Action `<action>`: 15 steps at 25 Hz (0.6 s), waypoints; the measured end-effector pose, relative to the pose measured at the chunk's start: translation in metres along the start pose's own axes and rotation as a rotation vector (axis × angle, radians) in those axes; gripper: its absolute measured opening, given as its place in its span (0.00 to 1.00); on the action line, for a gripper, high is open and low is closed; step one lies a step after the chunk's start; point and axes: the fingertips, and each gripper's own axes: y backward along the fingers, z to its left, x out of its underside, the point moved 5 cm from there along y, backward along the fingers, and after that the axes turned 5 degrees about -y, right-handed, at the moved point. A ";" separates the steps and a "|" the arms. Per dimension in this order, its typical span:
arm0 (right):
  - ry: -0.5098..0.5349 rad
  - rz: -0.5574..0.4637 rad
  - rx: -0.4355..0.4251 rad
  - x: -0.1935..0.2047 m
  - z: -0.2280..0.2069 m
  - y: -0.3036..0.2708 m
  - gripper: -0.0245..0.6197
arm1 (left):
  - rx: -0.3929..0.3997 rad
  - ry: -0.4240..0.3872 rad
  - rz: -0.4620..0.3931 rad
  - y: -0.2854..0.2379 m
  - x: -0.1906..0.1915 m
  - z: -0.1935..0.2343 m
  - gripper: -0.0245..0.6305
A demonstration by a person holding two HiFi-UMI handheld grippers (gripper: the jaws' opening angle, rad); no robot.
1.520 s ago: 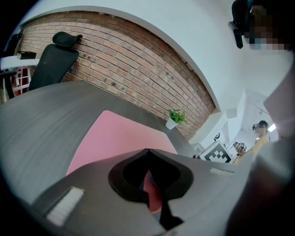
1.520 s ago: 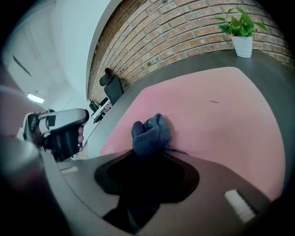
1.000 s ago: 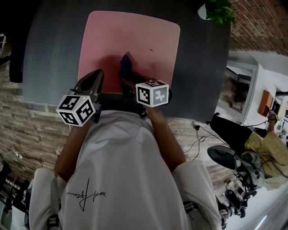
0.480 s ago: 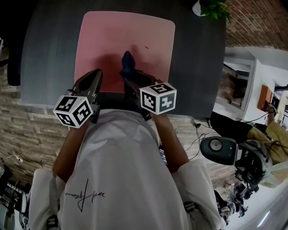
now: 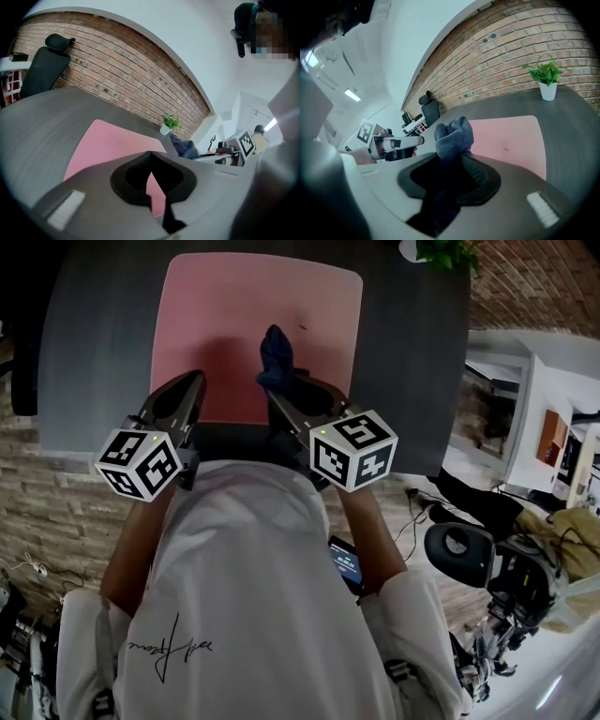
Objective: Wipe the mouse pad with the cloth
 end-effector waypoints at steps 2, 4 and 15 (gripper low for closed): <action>0.012 -0.019 -0.002 -0.006 0.003 0.007 0.23 | 0.004 -0.012 -0.012 0.001 -0.009 0.000 0.05; 0.029 -0.038 -0.005 -0.012 0.007 0.013 0.23 | 0.009 -0.016 -0.029 0.003 -0.018 -0.001 0.05; 0.080 -0.074 -0.029 -0.023 0.018 0.033 0.22 | 0.140 -0.049 -0.016 0.009 -0.033 -0.030 0.06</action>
